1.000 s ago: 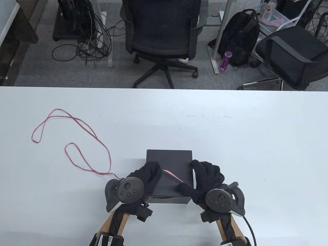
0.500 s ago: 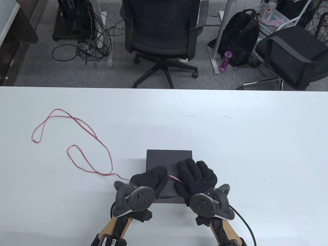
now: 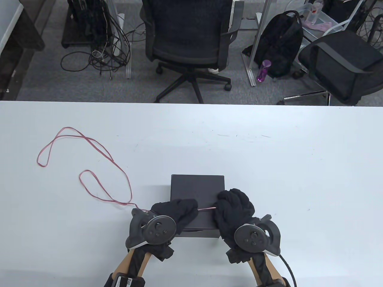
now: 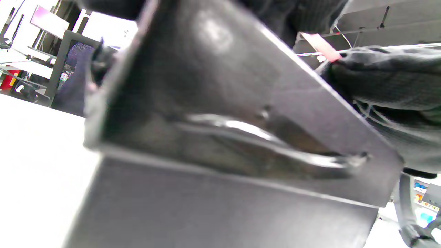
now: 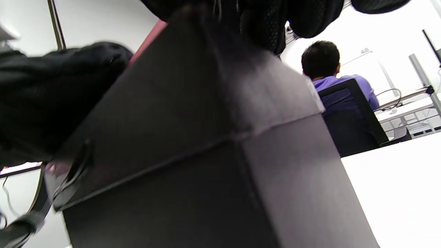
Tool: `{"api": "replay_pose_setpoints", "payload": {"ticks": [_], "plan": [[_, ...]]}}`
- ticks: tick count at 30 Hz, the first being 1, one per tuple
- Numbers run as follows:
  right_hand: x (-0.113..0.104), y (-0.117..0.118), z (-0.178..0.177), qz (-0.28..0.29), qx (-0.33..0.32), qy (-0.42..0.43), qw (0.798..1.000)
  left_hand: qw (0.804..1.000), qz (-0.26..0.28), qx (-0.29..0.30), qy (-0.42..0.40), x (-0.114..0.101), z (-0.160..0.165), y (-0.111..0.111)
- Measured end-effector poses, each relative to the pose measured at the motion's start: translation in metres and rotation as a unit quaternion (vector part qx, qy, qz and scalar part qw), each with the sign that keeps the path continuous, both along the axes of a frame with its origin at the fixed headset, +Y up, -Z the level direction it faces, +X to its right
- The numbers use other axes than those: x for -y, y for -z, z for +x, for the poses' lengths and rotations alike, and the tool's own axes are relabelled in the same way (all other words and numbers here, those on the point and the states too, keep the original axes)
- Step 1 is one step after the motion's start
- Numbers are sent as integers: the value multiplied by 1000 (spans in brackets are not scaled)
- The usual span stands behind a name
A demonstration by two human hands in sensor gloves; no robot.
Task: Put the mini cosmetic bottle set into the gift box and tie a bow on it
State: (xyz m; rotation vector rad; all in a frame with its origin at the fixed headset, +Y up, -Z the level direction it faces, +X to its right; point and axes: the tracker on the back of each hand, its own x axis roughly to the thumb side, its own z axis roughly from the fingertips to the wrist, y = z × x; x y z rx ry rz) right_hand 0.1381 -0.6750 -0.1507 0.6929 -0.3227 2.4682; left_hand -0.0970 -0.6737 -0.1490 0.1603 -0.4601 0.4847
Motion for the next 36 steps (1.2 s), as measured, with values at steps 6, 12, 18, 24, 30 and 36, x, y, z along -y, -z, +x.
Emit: {"api": "replay_pose_setpoints", "payload": {"ticks": [6, 12, 18, 24, 30, 36], "plan": [[-4, 9, 24, 1, 37, 26, 999, 1000, -6, -21, 6, 0, -13, 3], [-2, 14, 38, 20, 80, 11, 997, 999, -3, -43, 9, 0, -24, 6], [5, 22, 55, 13, 134, -5, 991, 998, -16, -64, 7, 4, -34, 10], [17, 31, 74, -25, 177, -17, 984, 997, -29, -75, 1, 10, -42, 15], [28, 37, 87, -50, 214, -41, 975, 996, -48, -76, -6, 12, -45, 17], [37, 40, 96, -68, 242, -69, 966, 995, -53, -86, 8, 11, -48, 17]]}}
